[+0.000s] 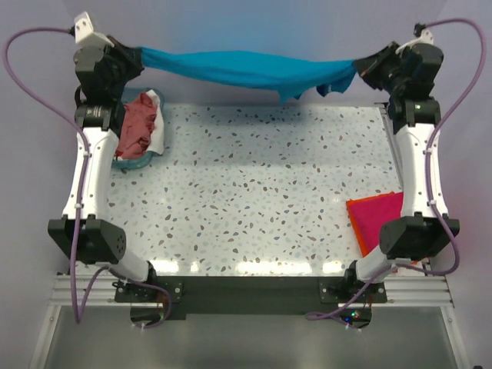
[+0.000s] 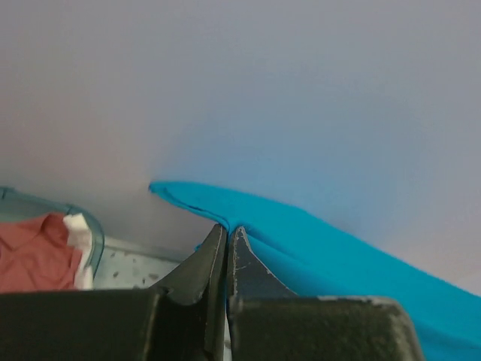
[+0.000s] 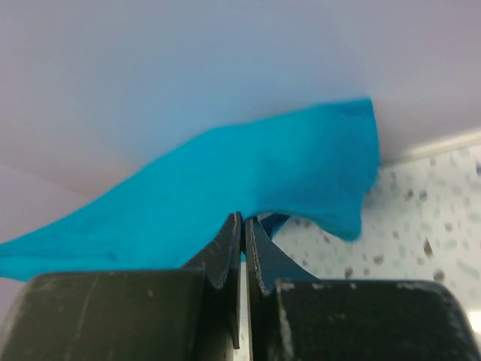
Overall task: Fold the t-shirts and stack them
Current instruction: Flatten the tshirt out
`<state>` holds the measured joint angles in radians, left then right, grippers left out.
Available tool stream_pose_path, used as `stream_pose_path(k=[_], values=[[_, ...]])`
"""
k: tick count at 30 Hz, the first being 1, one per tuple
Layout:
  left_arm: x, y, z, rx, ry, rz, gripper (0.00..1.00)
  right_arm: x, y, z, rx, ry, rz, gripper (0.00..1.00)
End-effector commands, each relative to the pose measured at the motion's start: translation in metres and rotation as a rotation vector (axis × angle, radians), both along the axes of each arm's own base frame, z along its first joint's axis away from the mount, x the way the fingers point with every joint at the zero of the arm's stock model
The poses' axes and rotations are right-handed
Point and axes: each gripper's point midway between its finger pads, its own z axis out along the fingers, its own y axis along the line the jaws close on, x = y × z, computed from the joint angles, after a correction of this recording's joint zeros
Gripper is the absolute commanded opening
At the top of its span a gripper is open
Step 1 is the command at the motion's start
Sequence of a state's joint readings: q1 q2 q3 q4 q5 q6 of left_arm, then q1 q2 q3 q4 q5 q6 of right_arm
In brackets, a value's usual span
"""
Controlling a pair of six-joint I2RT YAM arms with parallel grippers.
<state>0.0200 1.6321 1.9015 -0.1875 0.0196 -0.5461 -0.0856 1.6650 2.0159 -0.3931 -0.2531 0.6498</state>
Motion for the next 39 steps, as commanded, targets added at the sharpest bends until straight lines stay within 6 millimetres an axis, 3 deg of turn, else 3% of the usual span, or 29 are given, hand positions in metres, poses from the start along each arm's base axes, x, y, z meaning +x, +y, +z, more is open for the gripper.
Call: stream_pose_path(k=[1,2,3,4,6,7,8,9,10,11,16,19,20,24,27,28,29,33,34,39], values=[[-0.024,0.004,-0.055,-0.038,0.078,0.001,0.00,-0.019,0.002,-0.041,0.019,0.061,0.006,0.00],[-0.030,0.003,-0.069,-0.056,0.094,-0.001,0.00,-0.025,0.004,-0.087,0.028,0.157,0.016,0.00],[-0.036,0.002,-0.087,-0.068,0.127,0.000,0.00,-0.032,0.005,-0.106,0.032,0.199,0.018,0.00],[-0.050,0.001,-0.124,-0.095,0.197,0.001,0.00,-0.050,0.007,-0.142,0.036,0.279,0.019,0.00],[-0.070,-0.001,-0.152,-0.115,0.245,0.005,0.00,-0.067,0.006,-0.179,0.024,0.358,0.008,0.00],[-0.081,0.000,-0.198,-0.130,0.336,0.017,0.00,-0.077,0.005,-0.195,0.016,0.390,0.002,0.00],[-0.089,-0.001,-0.216,-0.148,0.367,0.024,0.00,-0.094,0.004,-0.224,0.011,0.454,-0.004,0.00],[-0.099,-0.001,-0.225,-0.153,0.377,0.030,0.00,-0.101,0.000,-0.238,-0.008,0.488,-0.019,0.00],[-0.110,0.002,-0.259,-0.162,0.446,0.052,0.00,-0.106,0.000,-0.250,-0.016,0.519,-0.022,0.00],[-0.114,0.002,-0.269,-0.162,0.460,0.057,0.00,-0.110,0.000,-0.270,-0.021,0.576,-0.020,0.00],[-0.127,-0.004,-0.335,-0.184,0.621,0.046,0.00,-0.115,-0.006,-0.321,-0.052,0.749,-0.021,0.00],[-0.136,-0.005,-0.363,-0.197,0.700,0.054,0.00,-0.123,-0.011,-0.342,-0.065,0.828,-0.048,0.16],[-0.142,-0.006,-0.373,-0.203,0.726,0.054,0.00,-0.127,-0.012,-0.348,-0.071,0.856,-0.051,0.34],[-0.156,-0.011,-0.386,-0.226,0.756,0.040,0.00,-0.141,-0.021,-0.354,-0.113,0.893,-0.084,0.67],[-0.170,-0.016,-0.398,-0.233,0.786,0.027,0.00,-0.162,-0.020,-0.350,-0.118,0.887,-0.096,0.68],[-0.176,-0.018,-0.404,-0.234,0.801,0.020,0.00,-0.169,-0.018,-0.336,-0.109,0.837,-0.095,0.68],[-0.179,-0.018,-0.406,-0.233,0.810,0.023,0.00,-0.184,-0.013,-0.347,-0.099,0.862,-0.085,0.68],[-0.186,-0.019,-0.407,-0.233,0.810,0.018,0.00,-0.225,0.000,-0.358,-0.099,0.857,-0.076,0.63],[-0.188,-0.019,-0.407,-0.234,0.815,0.016,0.00,-0.237,-0.001,-0.372,-0.099,0.890,-0.084,0.59],[-0.189,-0.020,-0.404,-0.235,0.806,0.012,0.00,-0.244,0.005,-0.400,-0.084,0.922,-0.075,0.53]])
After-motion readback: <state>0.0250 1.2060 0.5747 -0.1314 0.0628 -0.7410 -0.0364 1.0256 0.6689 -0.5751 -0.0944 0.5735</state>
